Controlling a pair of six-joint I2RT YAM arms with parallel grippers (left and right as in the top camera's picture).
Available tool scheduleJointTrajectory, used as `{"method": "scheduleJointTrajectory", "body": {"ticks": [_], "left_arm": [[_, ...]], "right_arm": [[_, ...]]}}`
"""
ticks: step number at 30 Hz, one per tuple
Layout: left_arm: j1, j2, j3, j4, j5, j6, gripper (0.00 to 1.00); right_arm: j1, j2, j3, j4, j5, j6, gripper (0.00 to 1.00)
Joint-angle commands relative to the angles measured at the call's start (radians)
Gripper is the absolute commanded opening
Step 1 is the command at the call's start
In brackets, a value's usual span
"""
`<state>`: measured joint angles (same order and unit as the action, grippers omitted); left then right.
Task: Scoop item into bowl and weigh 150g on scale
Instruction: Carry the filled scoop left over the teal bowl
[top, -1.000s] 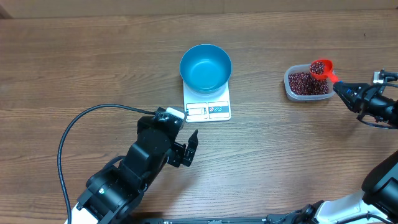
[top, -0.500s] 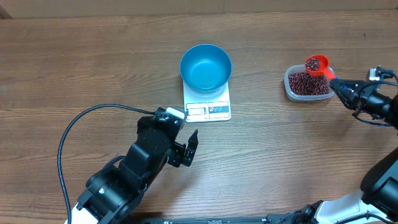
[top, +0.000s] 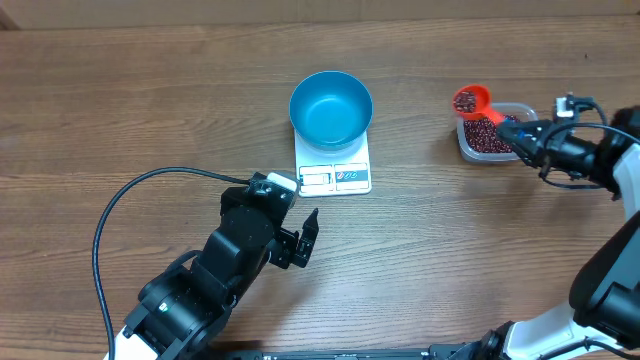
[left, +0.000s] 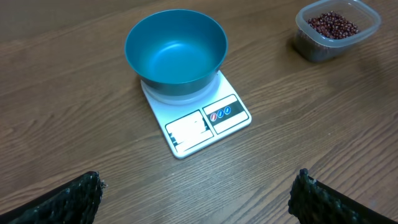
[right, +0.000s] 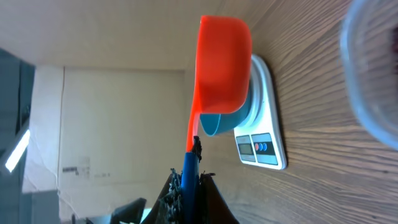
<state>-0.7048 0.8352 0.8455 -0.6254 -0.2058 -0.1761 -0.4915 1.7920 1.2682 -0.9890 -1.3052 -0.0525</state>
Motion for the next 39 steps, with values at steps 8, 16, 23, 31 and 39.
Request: {"method": "scheduleJointTrajectory", "body": {"ticks": [8,16,23,31,39], "left_arm": [[0.004,-0.004,-0.007,0.000,-0.004,0.019,1.00],[0.004,-0.004,-0.007,0.000,-0.004,0.019,1.00],[0.004,-0.004,-0.007,0.000,-0.004,0.019,0.99],[0.004,-0.004,-0.007,0.000,-0.004,0.019,1.00],[0.004,-0.004,-0.007,0.000,-0.004,0.019,1.00]], "right_arm": [[0.093,0.004,-0.007,0.034,-0.034,0.020,0.04],[0.136,0.004,-0.007,0.126,-0.035,0.117,0.04],[0.190,0.004,-0.007,0.214,-0.035,0.204,0.04],[0.302,0.004,-0.007,0.350,-0.020,0.340,0.04],[0.441,0.004,-0.006,0.472,0.080,0.452,0.04]]}}
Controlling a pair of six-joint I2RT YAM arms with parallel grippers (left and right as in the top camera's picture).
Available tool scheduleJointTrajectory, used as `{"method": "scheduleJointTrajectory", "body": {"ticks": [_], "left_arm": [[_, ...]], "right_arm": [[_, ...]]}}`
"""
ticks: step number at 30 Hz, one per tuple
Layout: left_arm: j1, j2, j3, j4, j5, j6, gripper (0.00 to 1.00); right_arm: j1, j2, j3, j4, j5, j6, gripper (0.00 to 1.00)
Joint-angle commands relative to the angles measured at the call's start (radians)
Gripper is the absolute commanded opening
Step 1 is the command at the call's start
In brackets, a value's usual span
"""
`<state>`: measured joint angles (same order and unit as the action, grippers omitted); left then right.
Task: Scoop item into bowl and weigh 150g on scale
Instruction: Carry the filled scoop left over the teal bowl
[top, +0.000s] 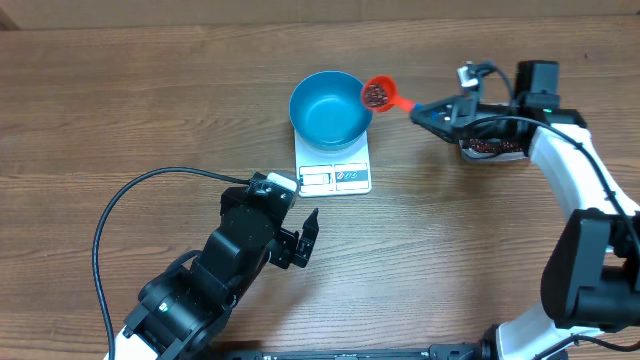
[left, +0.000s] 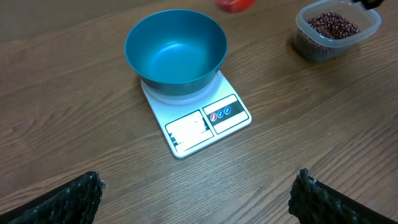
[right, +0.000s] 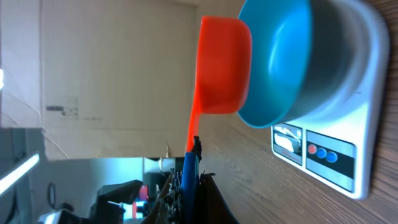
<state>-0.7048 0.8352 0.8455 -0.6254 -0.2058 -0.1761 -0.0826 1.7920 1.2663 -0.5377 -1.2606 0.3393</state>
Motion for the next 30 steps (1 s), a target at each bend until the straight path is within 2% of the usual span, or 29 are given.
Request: {"method": "scheduleJointTrajectory", "body": {"ticks": [1,9,17,22,30], "left_arm": [[0.004,-0.004,-0.007,0.000,-0.003,0.019,1.00],[0.004,-0.004,-0.007,0.000,-0.004,0.019,1.00],[0.004,-0.004,-0.007,0.000,-0.004,0.019,1.00],[0.004,-0.004,-0.007,0.000,-0.004,0.019,1.00],[0.004,-0.004,-0.007,0.000,-0.004,0.019,1.00]], "right_arm": [[0.045,0.004,-0.005,0.035,0.045,0.063,0.04],[0.139,0.004,-0.005,0.129,0.128,0.106,0.04],[0.195,0.004,-0.005,0.167,0.309,0.092,0.04],[0.211,0.004,-0.005,0.204,0.310,0.031,0.04],[0.212,0.004,-0.005,0.219,0.311,-0.167,0.04]]}}
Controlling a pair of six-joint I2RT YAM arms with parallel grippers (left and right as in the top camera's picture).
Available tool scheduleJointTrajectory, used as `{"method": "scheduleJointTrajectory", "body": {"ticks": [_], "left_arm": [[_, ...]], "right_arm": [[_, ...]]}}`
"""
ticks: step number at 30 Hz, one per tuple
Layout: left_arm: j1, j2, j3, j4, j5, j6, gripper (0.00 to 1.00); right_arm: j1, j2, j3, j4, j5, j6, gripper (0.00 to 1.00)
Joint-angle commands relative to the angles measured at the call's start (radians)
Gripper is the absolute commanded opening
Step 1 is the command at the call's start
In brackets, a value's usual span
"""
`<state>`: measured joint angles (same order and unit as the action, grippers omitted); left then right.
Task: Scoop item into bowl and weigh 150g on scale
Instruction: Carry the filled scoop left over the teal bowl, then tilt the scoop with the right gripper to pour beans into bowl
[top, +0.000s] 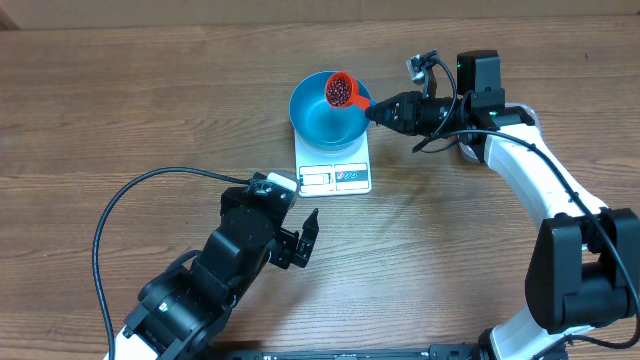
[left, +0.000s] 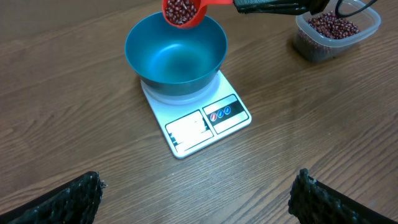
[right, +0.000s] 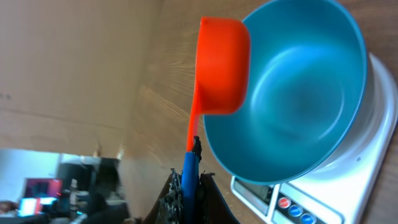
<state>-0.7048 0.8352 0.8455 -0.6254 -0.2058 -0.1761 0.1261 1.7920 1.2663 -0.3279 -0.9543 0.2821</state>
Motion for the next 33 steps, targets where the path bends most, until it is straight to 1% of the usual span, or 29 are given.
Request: {"method": "scheduleJointTrajectory", "body": {"ticks": [1,7,13,33], "left_arm": [[0.004,-0.004,-0.007,0.000,-0.004,0.019,1.00],[0.004,-0.004,-0.007,0.000,-0.004,0.019,1.00],[0.004,-0.004,-0.007,0.000,-0.004,0.019,1.00],[0.004,-0.004,-0.007,0.000,-0.004,0.019,1.00]], "right_arm": [[0.004,0.004,-0.005,0.010,0.005,-0.137,0.04],[0.004,0.004,-0.005,0.010,0.047,-0.238,0.04],[0.004,0.004,-0.005,0.009,0.090,-0.377,0.04],[0.004,0.004,-0.005,0.004,0.085,-0.971,0.04]]}}
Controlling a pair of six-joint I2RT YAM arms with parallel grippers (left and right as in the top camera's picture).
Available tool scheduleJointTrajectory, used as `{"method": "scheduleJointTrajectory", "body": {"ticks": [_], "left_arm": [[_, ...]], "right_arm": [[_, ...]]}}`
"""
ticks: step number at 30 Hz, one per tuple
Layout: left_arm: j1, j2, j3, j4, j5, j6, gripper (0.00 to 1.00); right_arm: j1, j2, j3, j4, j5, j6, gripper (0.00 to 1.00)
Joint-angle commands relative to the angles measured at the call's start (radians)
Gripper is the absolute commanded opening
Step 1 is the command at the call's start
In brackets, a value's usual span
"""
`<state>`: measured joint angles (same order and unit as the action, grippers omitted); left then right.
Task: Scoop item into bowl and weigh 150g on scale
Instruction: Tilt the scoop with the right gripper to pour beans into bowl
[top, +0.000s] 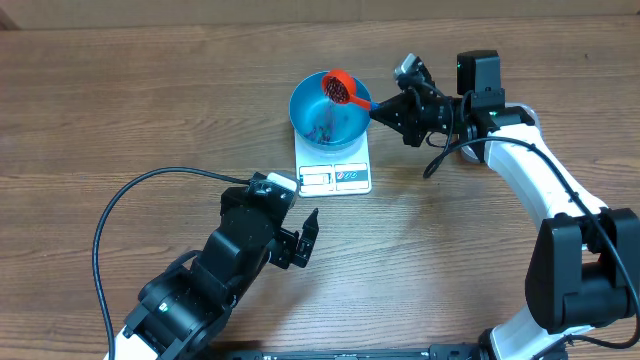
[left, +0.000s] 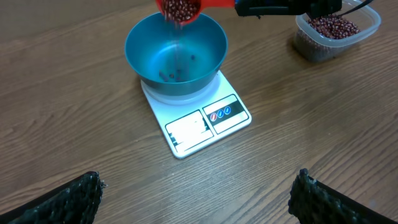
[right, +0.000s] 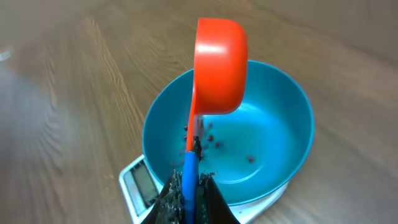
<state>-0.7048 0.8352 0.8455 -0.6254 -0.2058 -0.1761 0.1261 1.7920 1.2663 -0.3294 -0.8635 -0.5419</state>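
A blue bowl (top: 330, 112) stands on the white scale (top: 334, 176). My right gripper (top: 392, 107) is shut on the blue handle of an orange scoop (top: 338, 88), which hangs tilted over the bowl. Dark red beans are falling from the scoop (left: 180, 9) and a few lie in the bowl (left: 176, 50). In the right wrist view the scoop (right: 219, 65) is seen from beneath, above the bowl (right: 273, 143), its handle between my fingers (right: 171, 193). My left gripper (left: 193, 193) is open over bare table, well short of the scale (left: 198, 121).
A clear tub of red beans (left: 336, 28) stands on the table to the right of the scale, mostly hidden behind my right arm in the overhead view. A black cable (top: 140, 190) loops across the table on the left.
The scoop has tipped over the bowl. Beans that filled it level before are now falling out, and a few lie on the bowl's bottom.
My right gripper first held the filled scoop just above the bean tub at the right. Then the scoop was at the bowl's right rim, then level over the empty bowl. Now it is tilted and beans drop into the bowl. My left arm has stayed still.
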Motion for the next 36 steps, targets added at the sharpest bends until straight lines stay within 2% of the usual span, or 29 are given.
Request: {"method": "scheduleJointTrajectory", "body": {"ticks": [1,10,21,25,36], "left_arm": [[0.004,-0.004,-0.007,0.000,-0.004,0.019,1.00],[0.004,-0.004,-0.007,0.000,-0.004,0.019,0.99],[0.004,-0.004,-0.007,0.000,-0.004,0.019,1.00],[0.004,-0.004,-0.007,0.000,-0.004,0.019,1.00],[0.004,-0.004,-0.007,0.000,-0.004,0.019,1.00]], "right_arm": [[0.004,0.004,-0.005,0.006,-0.005,-0.178,0.04],[0.004,0.004,-0.005,0.031,-0.001,-0.509,0.04],[0.004,0.004,-0.005,0.060,-0.001,-0.509,0.04],[0.004,0.004,-0.005,0.038,-0.001,-0.436,0.04],[0.003,-0.004,0.031,0.064,-0.001,0.088,0.04]]}}
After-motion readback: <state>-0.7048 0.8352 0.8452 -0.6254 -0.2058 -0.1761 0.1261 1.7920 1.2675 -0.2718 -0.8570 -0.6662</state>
